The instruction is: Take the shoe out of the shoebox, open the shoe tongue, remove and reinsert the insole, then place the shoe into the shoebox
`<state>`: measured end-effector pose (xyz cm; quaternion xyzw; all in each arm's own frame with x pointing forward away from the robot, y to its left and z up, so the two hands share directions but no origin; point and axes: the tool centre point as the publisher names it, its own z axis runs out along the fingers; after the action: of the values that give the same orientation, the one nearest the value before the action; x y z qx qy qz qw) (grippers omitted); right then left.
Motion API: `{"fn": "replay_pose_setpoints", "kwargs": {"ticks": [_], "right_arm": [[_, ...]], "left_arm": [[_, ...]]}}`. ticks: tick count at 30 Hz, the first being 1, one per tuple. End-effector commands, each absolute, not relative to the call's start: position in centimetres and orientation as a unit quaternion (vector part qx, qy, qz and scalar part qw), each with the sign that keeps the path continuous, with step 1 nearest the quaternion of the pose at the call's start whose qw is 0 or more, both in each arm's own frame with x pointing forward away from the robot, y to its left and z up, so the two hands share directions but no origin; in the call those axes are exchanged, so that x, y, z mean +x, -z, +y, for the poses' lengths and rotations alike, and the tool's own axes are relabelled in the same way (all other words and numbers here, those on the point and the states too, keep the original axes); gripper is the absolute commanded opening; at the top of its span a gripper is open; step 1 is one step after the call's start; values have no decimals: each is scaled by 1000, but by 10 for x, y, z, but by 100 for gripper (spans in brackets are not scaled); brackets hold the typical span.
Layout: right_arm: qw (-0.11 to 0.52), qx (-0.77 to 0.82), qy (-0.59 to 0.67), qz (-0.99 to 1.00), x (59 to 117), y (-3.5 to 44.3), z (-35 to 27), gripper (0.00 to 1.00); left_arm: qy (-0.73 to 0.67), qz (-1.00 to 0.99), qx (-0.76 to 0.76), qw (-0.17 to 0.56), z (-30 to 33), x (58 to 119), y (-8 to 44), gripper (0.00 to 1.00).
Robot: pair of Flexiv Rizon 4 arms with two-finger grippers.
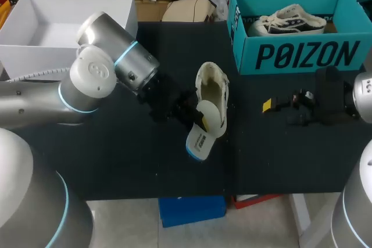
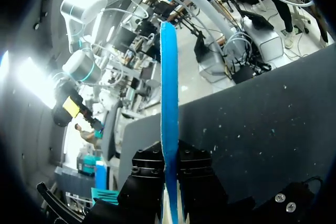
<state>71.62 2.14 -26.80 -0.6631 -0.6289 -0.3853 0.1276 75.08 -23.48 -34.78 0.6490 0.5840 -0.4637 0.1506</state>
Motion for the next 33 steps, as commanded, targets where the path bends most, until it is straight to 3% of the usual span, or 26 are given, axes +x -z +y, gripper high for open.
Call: {"fn": "replay_pose_setpoints", "kwargs": {"ticks": [1, 33], "right_arm": [[128, -664, 384, -629, 717, 268, 22, 100], [128, -664, 384, -629, 717, 268, 22, 100]], "left_arm": [[467, 578, 654, 143, -247, 764, 354, 0], [430, 622, 633, 165, -248, 843, 392, 0]]}}
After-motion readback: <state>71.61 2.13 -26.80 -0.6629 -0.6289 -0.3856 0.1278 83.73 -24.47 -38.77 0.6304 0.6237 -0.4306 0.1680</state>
